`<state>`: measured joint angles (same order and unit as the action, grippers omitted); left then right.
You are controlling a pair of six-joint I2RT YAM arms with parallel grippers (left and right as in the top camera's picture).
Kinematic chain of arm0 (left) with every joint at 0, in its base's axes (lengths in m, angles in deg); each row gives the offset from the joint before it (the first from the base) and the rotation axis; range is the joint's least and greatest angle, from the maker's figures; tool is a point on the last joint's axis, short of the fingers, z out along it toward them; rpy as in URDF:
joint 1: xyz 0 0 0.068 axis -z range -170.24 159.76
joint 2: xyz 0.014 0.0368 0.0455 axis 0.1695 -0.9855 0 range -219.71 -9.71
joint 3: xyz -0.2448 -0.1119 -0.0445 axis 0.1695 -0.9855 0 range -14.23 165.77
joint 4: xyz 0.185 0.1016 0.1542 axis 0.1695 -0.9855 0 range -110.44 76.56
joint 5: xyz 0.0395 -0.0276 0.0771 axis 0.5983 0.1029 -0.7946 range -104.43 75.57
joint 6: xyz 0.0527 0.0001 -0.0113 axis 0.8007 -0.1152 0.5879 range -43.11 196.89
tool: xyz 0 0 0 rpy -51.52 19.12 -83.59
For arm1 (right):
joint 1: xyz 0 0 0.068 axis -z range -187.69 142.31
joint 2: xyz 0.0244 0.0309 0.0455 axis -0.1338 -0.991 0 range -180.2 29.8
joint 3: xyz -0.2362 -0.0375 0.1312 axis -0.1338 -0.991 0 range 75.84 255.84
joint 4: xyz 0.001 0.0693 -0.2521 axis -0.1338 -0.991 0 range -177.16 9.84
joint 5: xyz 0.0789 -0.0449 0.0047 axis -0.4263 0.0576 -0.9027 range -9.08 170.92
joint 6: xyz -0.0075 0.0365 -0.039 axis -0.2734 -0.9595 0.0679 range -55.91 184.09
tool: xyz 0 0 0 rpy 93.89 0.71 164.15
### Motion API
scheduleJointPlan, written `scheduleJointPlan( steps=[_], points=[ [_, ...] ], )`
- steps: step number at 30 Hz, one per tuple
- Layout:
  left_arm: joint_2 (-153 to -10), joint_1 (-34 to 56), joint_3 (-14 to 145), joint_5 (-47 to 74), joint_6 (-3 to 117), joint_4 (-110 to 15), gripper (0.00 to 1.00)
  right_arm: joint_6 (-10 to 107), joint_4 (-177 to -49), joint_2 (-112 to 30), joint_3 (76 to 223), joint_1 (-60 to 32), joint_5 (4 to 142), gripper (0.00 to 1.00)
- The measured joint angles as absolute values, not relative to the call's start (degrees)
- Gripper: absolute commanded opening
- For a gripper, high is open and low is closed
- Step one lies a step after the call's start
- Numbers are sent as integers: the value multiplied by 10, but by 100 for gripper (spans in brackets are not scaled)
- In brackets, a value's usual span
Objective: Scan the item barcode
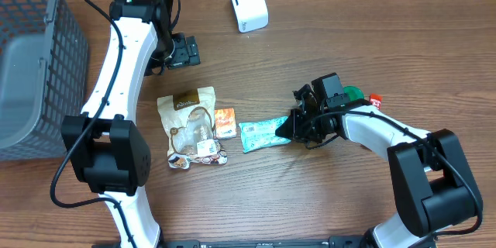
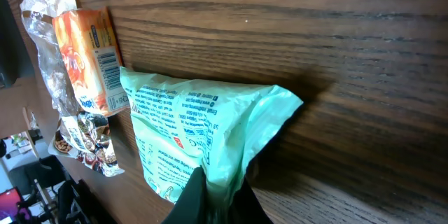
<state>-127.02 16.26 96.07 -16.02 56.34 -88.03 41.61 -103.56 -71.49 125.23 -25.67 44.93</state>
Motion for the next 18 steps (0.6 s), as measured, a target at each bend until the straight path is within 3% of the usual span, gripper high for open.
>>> scheduleJointPlan(
  steps=[18],
  points=[
    [-1270, 163, 961, -160, 563, -880, 100, 420, -1035, -715, 1252, -257, 453, 4]
  ],
)
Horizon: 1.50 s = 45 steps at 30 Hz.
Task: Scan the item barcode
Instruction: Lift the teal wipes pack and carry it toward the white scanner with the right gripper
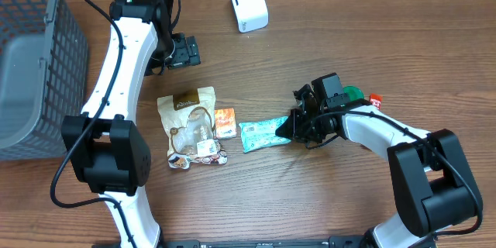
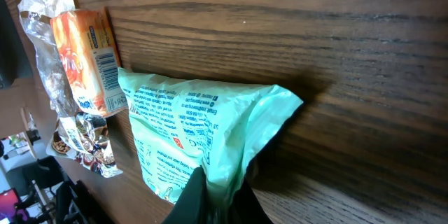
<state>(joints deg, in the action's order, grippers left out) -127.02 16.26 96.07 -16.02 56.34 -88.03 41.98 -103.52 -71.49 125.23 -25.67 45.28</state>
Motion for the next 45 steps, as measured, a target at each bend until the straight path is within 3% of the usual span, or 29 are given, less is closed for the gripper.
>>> scheduleJointPlan(
  steps=[11, 24, 31, 45],
  points=[
    [-1270, 163, 961, -160, 563, -881, 100, 458, -1125, -707, 1332, -257, 496, 4],
    [-1270, 163, 961, -160, 563, -881, 100, 640, -1350, -663, 1682, -257, 626, 4],
    [-1270, 163, 961, -160, 563, -880, 100, 792, -1299, -656, 1798, -257, 711, 4],
    [-1270, 163, 961, -160, 563, -880, 100, 1020, -1186, -698, 1801, -257, 797, 4]
  ],
)
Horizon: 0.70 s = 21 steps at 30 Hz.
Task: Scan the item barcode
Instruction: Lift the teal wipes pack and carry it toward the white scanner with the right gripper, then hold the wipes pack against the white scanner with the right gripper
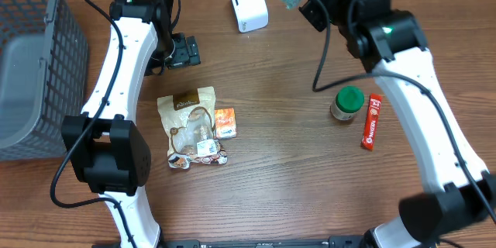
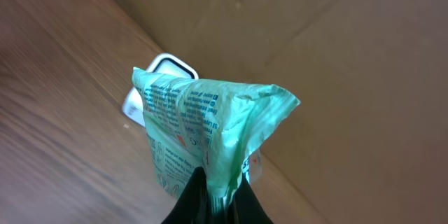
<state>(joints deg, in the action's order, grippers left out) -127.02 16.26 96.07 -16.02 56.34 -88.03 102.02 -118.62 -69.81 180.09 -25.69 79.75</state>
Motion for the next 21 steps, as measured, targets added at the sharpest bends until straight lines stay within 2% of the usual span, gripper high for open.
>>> scheduleJointPlan(
  steps=[10, 21],
  points=[
    [-1270, 163, 961, -160, 563, -880, 100, 1064, -1002, -837, 1801, -266, 870, 4],
    [-1270, 163, 961, -160, 563, -881, 100, 1080, -799, -948, 1801, -320, 976, 4]
  ],
)
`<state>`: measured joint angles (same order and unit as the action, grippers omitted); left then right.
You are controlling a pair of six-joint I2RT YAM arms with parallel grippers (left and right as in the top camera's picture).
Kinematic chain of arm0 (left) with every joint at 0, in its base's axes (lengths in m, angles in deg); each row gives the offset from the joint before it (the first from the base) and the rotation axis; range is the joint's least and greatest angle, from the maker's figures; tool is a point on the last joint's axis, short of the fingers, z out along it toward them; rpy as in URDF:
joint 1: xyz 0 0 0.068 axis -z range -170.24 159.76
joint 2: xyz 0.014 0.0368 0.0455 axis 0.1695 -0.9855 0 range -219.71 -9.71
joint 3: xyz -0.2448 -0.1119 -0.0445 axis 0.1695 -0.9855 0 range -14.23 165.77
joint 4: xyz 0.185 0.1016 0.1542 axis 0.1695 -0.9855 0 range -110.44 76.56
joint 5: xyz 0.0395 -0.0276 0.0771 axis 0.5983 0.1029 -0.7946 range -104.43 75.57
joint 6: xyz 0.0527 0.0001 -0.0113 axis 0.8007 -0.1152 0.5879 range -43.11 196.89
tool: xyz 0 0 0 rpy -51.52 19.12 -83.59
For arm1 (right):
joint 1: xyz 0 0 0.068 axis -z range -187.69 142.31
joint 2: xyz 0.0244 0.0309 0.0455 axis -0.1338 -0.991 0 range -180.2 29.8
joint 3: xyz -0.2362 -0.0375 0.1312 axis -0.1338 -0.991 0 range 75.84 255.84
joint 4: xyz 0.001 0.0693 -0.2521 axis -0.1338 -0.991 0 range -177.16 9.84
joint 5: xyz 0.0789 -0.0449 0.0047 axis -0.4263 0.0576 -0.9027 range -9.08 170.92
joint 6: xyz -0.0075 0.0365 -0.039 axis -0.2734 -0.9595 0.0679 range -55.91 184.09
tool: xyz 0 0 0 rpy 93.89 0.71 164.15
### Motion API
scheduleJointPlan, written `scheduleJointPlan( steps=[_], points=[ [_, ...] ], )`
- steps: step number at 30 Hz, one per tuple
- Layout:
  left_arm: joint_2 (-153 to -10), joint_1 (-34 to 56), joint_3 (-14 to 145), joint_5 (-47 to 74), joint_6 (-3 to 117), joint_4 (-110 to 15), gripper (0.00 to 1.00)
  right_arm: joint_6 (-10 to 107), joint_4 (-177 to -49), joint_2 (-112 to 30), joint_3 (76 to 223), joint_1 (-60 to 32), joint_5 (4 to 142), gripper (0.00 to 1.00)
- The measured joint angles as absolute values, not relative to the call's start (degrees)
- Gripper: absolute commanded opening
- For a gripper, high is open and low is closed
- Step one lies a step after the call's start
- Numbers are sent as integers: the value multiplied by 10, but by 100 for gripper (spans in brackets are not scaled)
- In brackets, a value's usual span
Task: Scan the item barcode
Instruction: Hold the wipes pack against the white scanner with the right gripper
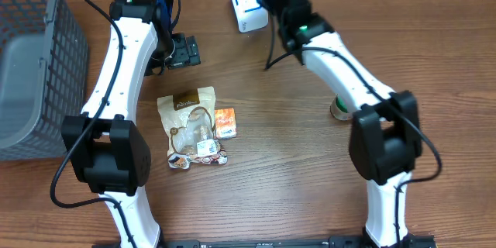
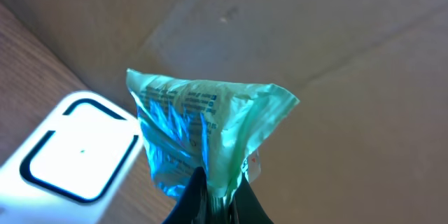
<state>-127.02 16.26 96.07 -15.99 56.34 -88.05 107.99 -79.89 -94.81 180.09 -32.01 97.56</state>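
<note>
A mint-green printed packet (image 2: 203, 122) hangs in my right gripper (image 2: 217, 180), which is shut on its crimped end. It is held just above and beside the white barcode scanner (image 2: 70, 147), and blue light falls on the packet's left face. Overhead, the right gripper is at the table's far edge over the scanner (image 1: 246, 9), and the arm hides the packet there. My left gripper (image 1: 182, 50) rests on the table left of the scanner; its jaws cannot be made out.
A grey wire basket (image 1: 31, 62) fills the far left. A brown snack bag (image 1: 190, 124) and a small orange packet (image 1: 225, 122) lie mid-table. A green-lidded jar (image 1: 338, 108) peeks from under the right arm. A cardboard wall (image 2: 336, 56) stands behind the scanner.
My right gripper has moved left with the green packet, from just right of the scanner to right over it. Blue light now shows on the packet. The left arm is where it was.
The right gripper was shut on the green packet's end while it lay on the table beside the orange packet, and stayed so a moment later. Then the packet was held up at the far edge near the scanner. Now it hangs over the scanner, lit blue.
</note>
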Motion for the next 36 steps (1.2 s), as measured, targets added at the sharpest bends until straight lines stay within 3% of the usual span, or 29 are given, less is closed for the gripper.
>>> scheduleJointPlan(
  steps=[16, 36],
  points=[
    [-1270, 163, 961, -160, 563, -880, 100, 1164, -699, -1036, 1801, -341, 1083, 4],
    [-1270, 163, 961, -160, 563, -880, 100, 1168, -795, -1036, 1801, -367, 1086, 4]
  ],
)
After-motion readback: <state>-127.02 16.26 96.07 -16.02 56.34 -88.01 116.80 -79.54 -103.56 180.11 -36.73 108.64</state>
